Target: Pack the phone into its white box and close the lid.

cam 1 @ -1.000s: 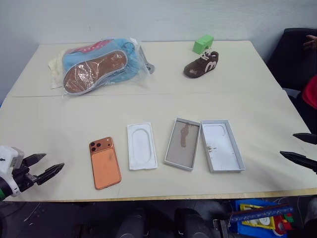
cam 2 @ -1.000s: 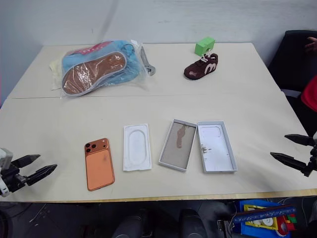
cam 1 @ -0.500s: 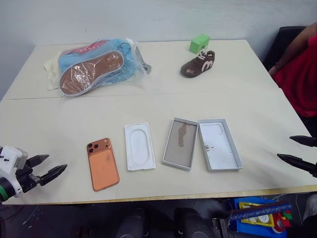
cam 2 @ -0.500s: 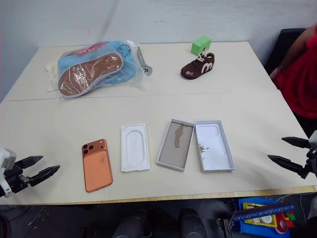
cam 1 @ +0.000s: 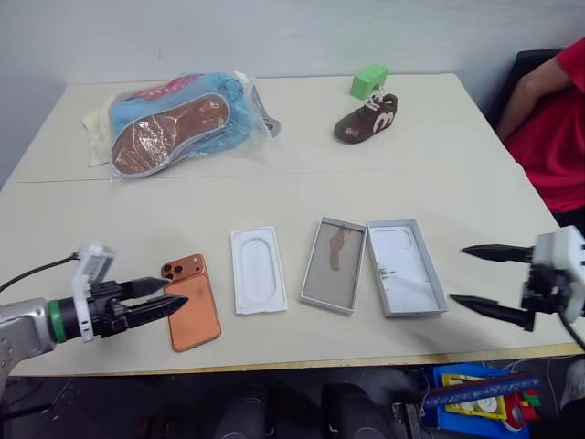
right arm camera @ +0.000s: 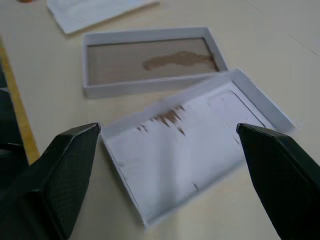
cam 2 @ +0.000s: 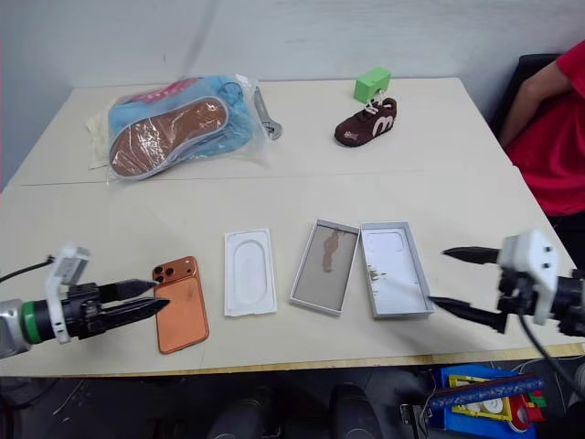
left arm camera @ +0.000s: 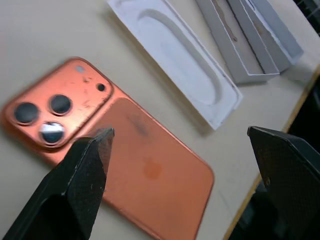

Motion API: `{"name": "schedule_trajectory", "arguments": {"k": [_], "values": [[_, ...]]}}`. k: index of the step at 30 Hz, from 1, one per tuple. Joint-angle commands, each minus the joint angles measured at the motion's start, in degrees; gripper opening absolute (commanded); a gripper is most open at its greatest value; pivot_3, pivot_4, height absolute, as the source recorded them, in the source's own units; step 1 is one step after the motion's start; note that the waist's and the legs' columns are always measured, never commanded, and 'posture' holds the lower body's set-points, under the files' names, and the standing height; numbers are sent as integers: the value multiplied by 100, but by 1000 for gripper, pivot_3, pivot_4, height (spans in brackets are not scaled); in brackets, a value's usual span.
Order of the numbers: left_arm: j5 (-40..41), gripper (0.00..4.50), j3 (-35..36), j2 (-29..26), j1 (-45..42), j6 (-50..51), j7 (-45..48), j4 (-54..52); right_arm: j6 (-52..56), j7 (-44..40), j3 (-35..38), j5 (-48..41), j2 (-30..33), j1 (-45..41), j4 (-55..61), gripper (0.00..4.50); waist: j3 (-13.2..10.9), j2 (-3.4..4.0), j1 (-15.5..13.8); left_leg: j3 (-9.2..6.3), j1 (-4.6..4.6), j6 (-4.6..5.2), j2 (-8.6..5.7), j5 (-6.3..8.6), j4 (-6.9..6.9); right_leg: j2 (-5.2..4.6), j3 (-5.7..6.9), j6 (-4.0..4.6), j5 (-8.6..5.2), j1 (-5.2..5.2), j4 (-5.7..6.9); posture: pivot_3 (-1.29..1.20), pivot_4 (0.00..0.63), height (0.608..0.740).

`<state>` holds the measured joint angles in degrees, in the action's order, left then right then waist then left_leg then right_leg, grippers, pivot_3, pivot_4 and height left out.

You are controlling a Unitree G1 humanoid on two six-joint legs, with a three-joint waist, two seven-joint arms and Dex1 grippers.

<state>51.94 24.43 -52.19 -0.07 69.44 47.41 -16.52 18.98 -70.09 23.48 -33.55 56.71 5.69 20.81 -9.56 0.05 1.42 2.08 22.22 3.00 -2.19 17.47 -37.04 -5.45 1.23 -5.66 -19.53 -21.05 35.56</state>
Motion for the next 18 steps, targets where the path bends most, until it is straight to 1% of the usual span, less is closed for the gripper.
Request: {"name": "schedule_trajectory", "arguments": {"k": [1,4,8,11,13,14,18], "values": [[522,4500,-278,75,-712,1207,-286,404,213,272,-407,-200,-60,-314,722,4475,-1,-6,-2,0,0,1,0,-1,-1,1,0,0,0,-3,3,0,150,740],[538,4500,-596,289,-1525,1882,-506,932,339,397,-779,-216,-135,-554,964,4475,-1,-11,-21,-2,1,4,-2,-3,-4,3,0,0,0,-13,13,0,150,740],[301,4500,-1142,504,-2171,2049,-611,1275,418,587,-1146,-131,-247,-766,1096,4475,-5,-24,-114,-2,4,6,-6,-2,-13,2,-1,-3,2,-15,34,0,150,740],[142,3970,-1514,713,-2575,2206,-679,1666,468,697,-1375,-119,-319,-899,1205,4500,-6,-28,-142,-2,8,6,-7,-3,-19,3,-1,-3,2,-16,33,0,150,740],[-106,3339,-2012,709,-2708,2047,-645,1738,512,760,-1492,-131,-363,-996,1275,4500,-6,-29,-147,-2,11,6,-7,-3,-24,3,-1,-3,2,-21,37,0,150,740],[-152,3011,-2129,717,-2751,2021,-614,1776,525,781,-1520,-133,-373,-1022,1292,4500,-6,-30,-145,-2,11,6,-7,-4,-24,3,-1,-3,2,-20,37,0,150,740],[-113,3011,-2124,1044,-3007,2212,-597,2094,566,886,-1616,-122,-394,-1067,1349,4500,-4,-33,-147,-2,10,6,-7,-4,-27,4,-1,-3,2,-18,37,0,150,740]]}}
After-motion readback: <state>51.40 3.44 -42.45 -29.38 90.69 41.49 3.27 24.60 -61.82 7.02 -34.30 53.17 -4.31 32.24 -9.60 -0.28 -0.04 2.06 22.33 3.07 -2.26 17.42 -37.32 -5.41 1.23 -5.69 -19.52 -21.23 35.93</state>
